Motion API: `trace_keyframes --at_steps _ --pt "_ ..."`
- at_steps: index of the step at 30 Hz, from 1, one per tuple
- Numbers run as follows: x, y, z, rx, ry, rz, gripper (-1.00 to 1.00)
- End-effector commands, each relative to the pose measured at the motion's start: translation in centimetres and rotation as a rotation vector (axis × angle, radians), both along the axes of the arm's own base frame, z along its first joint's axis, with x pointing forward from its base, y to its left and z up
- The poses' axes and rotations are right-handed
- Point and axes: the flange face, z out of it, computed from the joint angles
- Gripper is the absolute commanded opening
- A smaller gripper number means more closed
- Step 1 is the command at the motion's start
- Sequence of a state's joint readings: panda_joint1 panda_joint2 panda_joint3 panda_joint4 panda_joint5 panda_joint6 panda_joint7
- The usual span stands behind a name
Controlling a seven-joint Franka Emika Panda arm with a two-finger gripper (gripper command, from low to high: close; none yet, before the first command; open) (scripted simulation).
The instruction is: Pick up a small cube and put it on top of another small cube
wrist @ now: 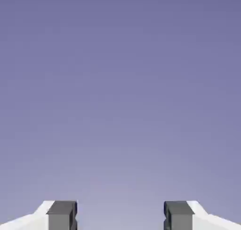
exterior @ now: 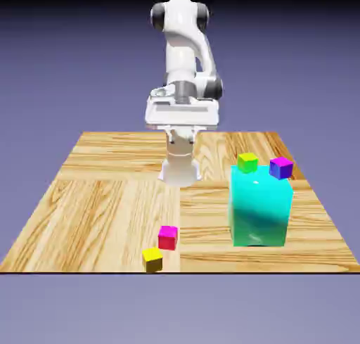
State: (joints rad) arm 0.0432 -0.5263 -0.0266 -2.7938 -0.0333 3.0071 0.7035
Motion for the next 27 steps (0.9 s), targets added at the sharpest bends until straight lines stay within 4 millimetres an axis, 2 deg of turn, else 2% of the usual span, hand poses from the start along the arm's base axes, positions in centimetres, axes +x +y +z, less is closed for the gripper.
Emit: trace_keyframes --at_steps 1,7,14,21,23,27 --pt "0.6 0.4 -1.2 -0.034 0.047 0.047 0.00" --pt "3.2 2.3 -8.7 -0.249 0.322 0.343 0.00" --pt "4.3 3.4 -17.9 -0.527 0.645 0.702 0.00" --pt "4.1 2.5 -26.0 -0.833 0.990 1.052 0.00" --pt "4.0 2.4 -26.4 -0.849 1.009 1.069 0.00" --pt "3.9 0.7 -31.0 -0.851 1.009 1.067 0.00"
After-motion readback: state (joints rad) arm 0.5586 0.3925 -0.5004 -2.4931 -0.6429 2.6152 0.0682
